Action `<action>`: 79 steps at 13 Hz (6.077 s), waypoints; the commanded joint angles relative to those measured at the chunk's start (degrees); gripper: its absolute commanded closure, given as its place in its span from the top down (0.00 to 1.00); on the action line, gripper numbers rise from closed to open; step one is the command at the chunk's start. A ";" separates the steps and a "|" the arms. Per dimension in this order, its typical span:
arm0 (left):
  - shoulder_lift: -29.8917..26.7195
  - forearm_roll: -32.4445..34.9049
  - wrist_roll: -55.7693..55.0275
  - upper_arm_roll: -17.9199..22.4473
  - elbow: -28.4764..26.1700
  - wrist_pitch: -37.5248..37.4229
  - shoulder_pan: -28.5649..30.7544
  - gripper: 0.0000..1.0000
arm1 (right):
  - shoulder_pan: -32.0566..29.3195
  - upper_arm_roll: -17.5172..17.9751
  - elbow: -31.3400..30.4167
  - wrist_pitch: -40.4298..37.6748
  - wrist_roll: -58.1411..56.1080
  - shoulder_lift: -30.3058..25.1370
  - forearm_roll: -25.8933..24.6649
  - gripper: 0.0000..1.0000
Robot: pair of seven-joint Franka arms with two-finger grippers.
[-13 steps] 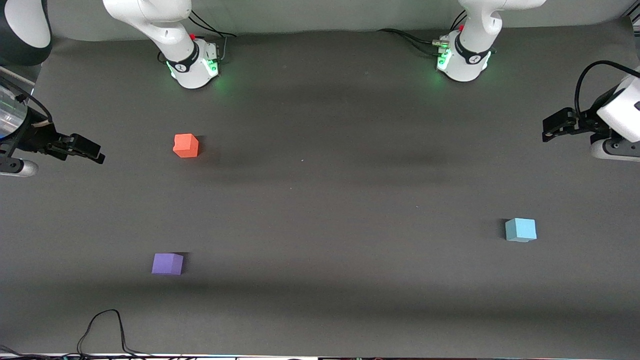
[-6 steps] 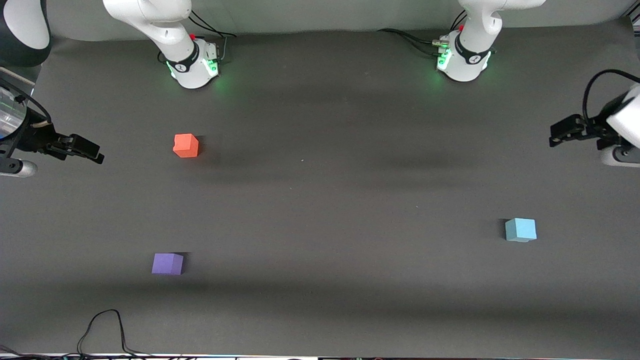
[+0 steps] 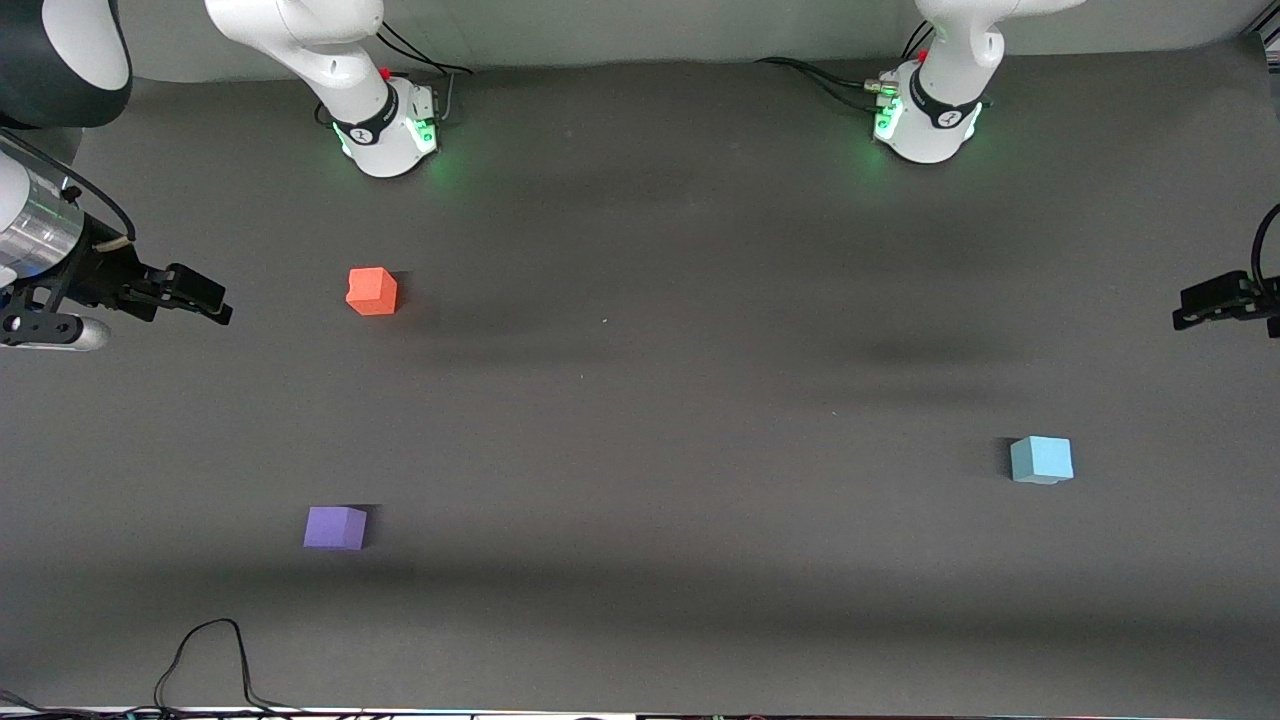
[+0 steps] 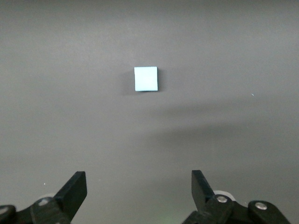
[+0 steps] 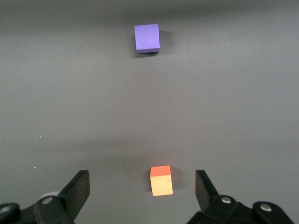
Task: Place blue block between orange and purple blocks
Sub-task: 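Move the left gripper toward the light blue block, then lower the left gripper over the light blue block and close on it, then lift the blue block with the left gripper and carry it toward mid-table, then set the blue block down and open the left gripper while the right gripper approaches, then grasp the blue block with the right gripper while the left gripper withdraws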
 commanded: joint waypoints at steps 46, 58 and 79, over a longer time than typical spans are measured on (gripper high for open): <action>24.86 0.29 -61.77 -8.56 8.07 20.61 -43.77 0.52 | 3.92 -2.43 -1.11 0.11 -1.14 -2.06 0.30 1.00; 40.01 3.89 -65.66 -8.21 9.12 35.33 -53.82 1.00 | 6.02 -1.90 -0.94 2.65 -1.50 -0.92 2.22 1.00; 0.56 0.64 -10.73 -9.79 5.43 -7.12 2.34 1.00 | 37.84 3.20 -1.11 42.19 44.28 35.64 -11.13 1.00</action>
